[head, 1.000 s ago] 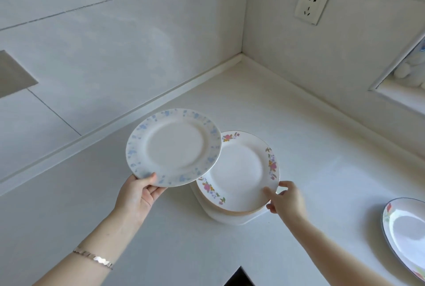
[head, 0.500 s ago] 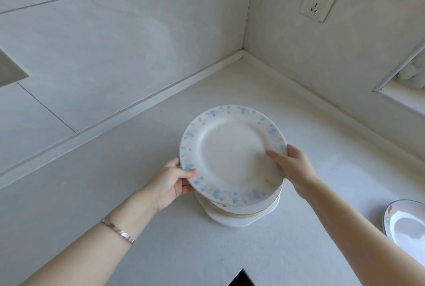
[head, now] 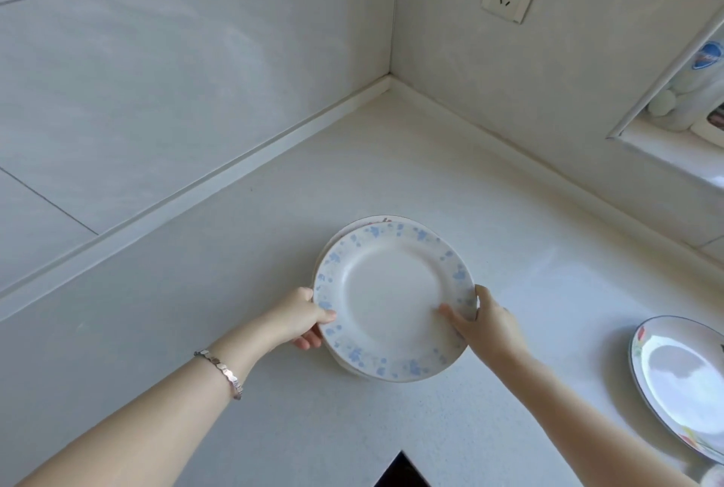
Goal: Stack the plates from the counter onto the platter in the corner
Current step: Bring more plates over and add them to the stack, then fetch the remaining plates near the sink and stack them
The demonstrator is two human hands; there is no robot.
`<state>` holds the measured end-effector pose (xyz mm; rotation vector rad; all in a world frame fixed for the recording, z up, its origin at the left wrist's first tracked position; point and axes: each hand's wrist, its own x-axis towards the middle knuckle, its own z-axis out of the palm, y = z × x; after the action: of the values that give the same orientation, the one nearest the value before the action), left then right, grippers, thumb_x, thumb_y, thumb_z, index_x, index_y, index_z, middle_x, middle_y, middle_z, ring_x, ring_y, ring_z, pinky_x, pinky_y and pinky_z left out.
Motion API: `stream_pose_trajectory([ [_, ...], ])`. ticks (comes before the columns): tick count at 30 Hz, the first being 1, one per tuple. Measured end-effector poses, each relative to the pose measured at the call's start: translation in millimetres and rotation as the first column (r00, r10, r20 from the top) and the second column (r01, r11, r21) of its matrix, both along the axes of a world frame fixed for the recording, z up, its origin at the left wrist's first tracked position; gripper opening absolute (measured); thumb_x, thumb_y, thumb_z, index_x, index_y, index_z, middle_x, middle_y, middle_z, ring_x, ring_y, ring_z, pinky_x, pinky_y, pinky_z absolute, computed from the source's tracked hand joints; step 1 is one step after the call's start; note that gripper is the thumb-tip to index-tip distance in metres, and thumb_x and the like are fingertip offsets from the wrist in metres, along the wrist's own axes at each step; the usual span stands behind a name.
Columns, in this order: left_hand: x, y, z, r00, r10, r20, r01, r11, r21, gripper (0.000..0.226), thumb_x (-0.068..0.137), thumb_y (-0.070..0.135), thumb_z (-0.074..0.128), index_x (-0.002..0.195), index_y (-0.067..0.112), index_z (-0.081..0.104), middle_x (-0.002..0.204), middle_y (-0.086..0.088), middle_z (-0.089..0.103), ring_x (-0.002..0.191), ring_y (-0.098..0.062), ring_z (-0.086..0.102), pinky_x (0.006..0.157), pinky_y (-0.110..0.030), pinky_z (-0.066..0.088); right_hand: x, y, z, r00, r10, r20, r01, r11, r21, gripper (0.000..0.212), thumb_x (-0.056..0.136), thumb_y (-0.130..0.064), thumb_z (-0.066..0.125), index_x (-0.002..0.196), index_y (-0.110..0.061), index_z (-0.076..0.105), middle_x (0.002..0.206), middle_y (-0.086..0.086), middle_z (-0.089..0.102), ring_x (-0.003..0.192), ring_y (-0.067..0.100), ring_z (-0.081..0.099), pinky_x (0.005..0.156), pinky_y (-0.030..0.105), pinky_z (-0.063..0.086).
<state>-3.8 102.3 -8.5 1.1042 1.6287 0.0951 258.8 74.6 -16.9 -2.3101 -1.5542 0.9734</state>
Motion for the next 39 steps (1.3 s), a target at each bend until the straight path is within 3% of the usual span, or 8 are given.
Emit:
stream_pose_trajectory([
  [10,-13,15,-8,0.981,-0.048,-0.187,0.072,0.989,0.126,0.014,0.082,0.033,0.059,0.082,0.024,0.049,0.077,0.003,0.059,0.066,-0.016,0.057,0.062,-0.028,0.044,-7,16,-2,0.97,0.087,0.226,-0.082,0.996,-0.035,0.057,0.082,-0.061,0.048,0.117,-0.016,0.045,0.106,0.006,0.063,0.1,0.029,0.06,0.071,0.032,0.046],
  [13,-1,13,-12,0.988,0.111,-0.104,-0.081,0.962,0.26,0.017,0.081,0.03,0.058,0.088,0.022,0.045,0.089,0.001,0.058,0.086,-0.022,0.058,0.067,-0.03,0.041,-9,25,-11,0.997,-0.055,-0.048,0.056,0.998,0.008,0.065,0.081,-0.05,0.056,0.134,-0.016,0.039,0.13,0.007,0.046,0.124,0.026,0.043,0.098,0.038,0.042],
  [17,20,9,-29,0.877,0.398,0.27,-0.454,0.871,0.188,0.04,0.095,0.033,0.04,0.129,0.012,0.037,0.128,-0.008,0.053,0.124,-0.029,0.049,0.1,-0.043,0.044,-22,33,-18,0.771,-0.322,-0.55,0.343,0.937,-0.069,0.072,0.086,-0.037,0.054,0.147,-0.023,0.019,0.145,0.003,0.04,0.129,0.025,0.044,0.107,0.045,0.038],
  [26,28,13,-39,0.795,0.498,0.347,-0.567,0.813,0.131,0.047,0.099,0.029,0.033,0.143,0.015,0.024,0.144,-0.012,0.04,0.129,-0.03,0.045,0.107,-0.051,0.038,-26,30,-11,0.751,-0.325,-0.575,0.359,0.932,-0.058,0.044,0.091,-0.023,0.046,0.134,-0.023,0.036,0.119,0.0,0.056,0.098,0.019,0.053,0.084,0.03,0.044],
  [30,41,4,-23,0.92,0.365,-0.143,-0.289,0.879,0.38,0.064,0.097,0.034,0.037,0.149,0.004,0.012,0.155,-0.022,0.019,0.144,-0.034,0.019,0.116,-0.045,0.02,-19,26,0,0.799,-0.334,-0.5,0.307,0.942,-0.139,0.053,0.092,-0.029,0.046,0.141,-0.016,0.03,0.132,0.007,0.051,0.11,0.023,0.052,0.091,0.031,0.042],
  [32,51,0,-14,0.925,0.218,-0.31,0.025,0.78,0.625,0.058,0.094,0.032,0.042,0.143,0.001,0.031,0.149,-0.028,0.026,0.141,-0.039,0.021,0.113,-0.047,0.019,-11,17,8,0.855,-0.34,-0.392,0.302,0.94,-0.158,0.057,0.093,-0.032,0.046,0.143,-0.012,0.029,0.139,0.01,0.047,0.124,0.026,0.048,0.096,0.03,0.038],
  [34,70,1,-4,0.948,0.033,-0.316,0.235,0.597,0.767,0.049,0.087,0.028,0.044,0.123,-0.003,0.053,0.13,-0.027,0.05,0.125,-0.039,0.041,0.104,-0.04,0.028,0,0,18,0.932,-0.289,-0.218,0.268,0.956,-0.119,0.05,0.093,-0.03,0.046,0.138,-0.011,0.039,0.138,0.008,0.049,0.126,0.024,0.048,0.099,0.029,0.038],
  [39,145,-6,23,0.93,-0.363,0.052,0.295,0.824,0.483,0.024,0.091,0.01,0.045,0.075,0.022,0.056,0.079,0.002,0.064,0.086,-0.025,0.065,0.078,-0.023,0.046,51,-73,32,0.975,-0.223,0.01,0.221,0.955,-0.197,0.033,0.089,-0.028,0.047,0.119,-0.017,0.058,0.12,-0.001,0.062,0.106,0.019,0.058,0.086,0.026,0.045],
])
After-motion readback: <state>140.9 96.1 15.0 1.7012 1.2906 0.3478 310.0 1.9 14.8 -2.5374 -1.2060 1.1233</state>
